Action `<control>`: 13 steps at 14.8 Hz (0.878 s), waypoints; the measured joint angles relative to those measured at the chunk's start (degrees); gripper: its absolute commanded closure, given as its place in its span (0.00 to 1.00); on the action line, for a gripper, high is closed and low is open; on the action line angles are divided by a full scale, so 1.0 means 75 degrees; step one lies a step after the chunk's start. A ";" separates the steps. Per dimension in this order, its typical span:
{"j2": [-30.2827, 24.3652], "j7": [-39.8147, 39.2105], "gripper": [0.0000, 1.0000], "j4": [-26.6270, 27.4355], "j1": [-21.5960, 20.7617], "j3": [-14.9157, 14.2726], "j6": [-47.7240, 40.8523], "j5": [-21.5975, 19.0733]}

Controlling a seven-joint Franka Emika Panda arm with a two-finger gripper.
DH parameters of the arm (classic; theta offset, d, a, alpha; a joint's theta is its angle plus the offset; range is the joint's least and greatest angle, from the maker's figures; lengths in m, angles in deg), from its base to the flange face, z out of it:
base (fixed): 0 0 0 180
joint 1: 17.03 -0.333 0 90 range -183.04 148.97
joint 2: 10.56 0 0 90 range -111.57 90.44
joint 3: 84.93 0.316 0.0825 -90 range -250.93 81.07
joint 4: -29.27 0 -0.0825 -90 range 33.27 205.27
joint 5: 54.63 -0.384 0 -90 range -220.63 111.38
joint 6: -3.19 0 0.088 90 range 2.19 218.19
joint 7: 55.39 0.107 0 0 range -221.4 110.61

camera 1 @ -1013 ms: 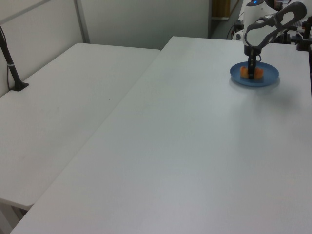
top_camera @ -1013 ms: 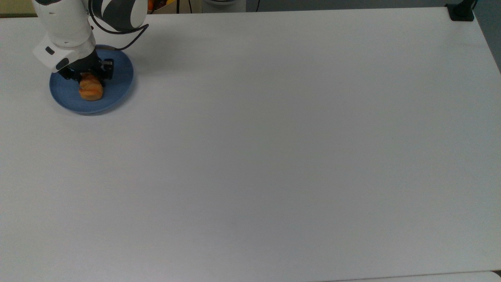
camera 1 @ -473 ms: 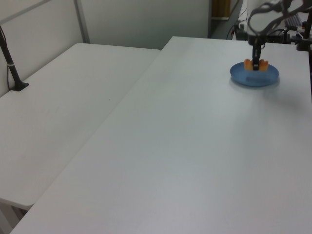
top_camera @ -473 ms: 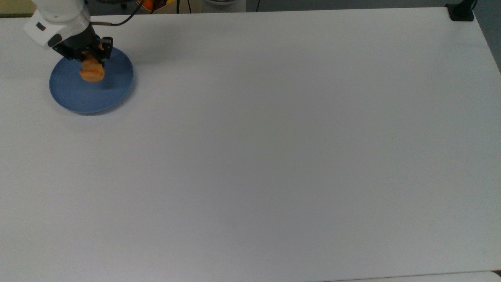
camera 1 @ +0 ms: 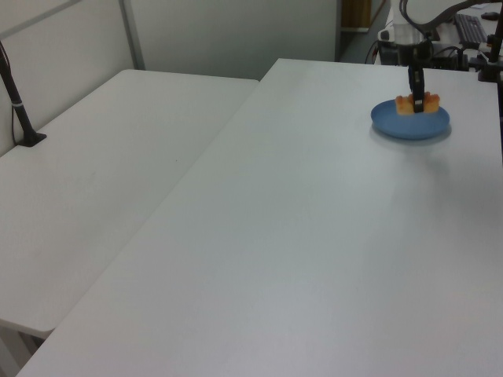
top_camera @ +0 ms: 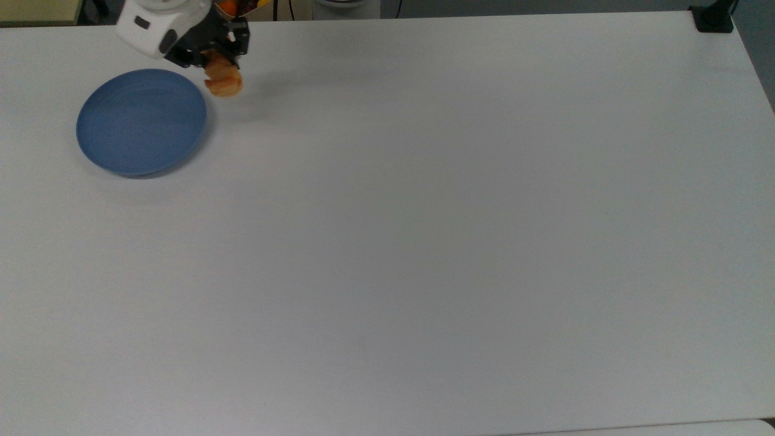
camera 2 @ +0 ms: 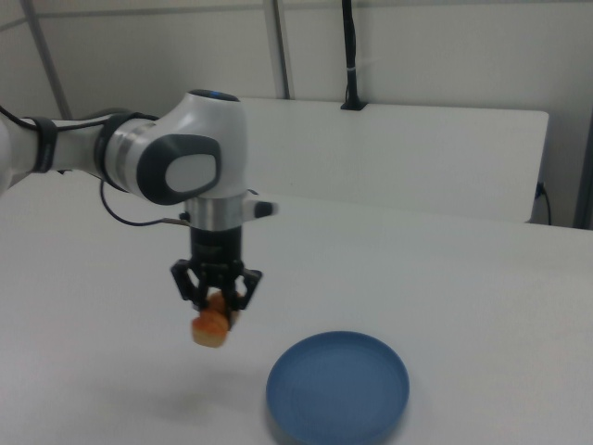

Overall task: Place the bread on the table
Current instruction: 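Carry the bread roll away from the plate and lower it to the table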

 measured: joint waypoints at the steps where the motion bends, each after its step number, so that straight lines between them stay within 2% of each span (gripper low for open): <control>1: -0.0011 0.0243 0.55 0.0023 -0.0014 0.0370 -0.0182 -0.0138; 6: 0.0090 0.1257 0.53 0.0430 -0.0051 0.1598 -0.0129 -0.0367; 8: 0.0239 0.1655 0.53 0.0750 -0.0114 0.1919 0.0326 -0.0369; 13: 0.0752 0.2084 0.53 0.1292 -0.0290 0.2058 0.1969 -0.0369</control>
